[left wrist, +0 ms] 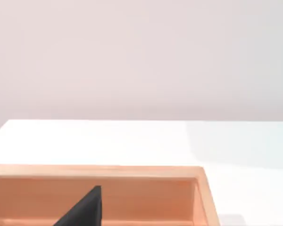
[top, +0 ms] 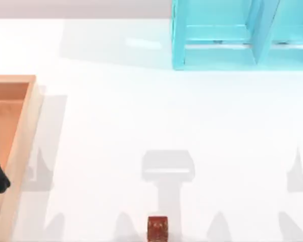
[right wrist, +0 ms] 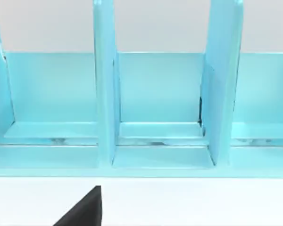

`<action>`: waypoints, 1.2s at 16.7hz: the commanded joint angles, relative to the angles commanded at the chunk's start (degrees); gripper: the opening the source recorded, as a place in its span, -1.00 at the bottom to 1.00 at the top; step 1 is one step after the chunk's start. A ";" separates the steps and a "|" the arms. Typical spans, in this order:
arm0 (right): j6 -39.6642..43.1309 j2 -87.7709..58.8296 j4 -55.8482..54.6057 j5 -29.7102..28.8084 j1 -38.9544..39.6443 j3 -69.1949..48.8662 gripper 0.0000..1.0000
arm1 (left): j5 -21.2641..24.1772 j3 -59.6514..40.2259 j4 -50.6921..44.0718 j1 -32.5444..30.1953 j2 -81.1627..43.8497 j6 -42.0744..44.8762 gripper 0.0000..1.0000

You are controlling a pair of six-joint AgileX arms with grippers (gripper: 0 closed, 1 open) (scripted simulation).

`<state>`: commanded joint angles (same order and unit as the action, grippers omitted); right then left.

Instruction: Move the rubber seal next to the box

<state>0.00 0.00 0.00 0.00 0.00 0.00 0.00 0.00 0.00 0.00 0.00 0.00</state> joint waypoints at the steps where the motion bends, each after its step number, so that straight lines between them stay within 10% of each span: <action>1: 0.00 0.00 0.00 0.00 0.00 0.00 1.00 | 0.00 0.00 0.00 0.00 0.00 0.00 1.00; 8: 0.00 0.00 0.00 0.00 0.00 0.00 1.00 | -0.06 -11.95 -9.89 -8.80 -12.75 -8.98 1.00; 20: 0.00 0.00 0.00 0.00 0.00 0.00 1.00 | -0.02 -59.48 -52.57 -45.23 -78.74 -44.49 1.00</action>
<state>0.00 0.00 0.00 0.00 0.00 0.00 -0.02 -59.48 -52.57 -45.23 -78.74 -44.49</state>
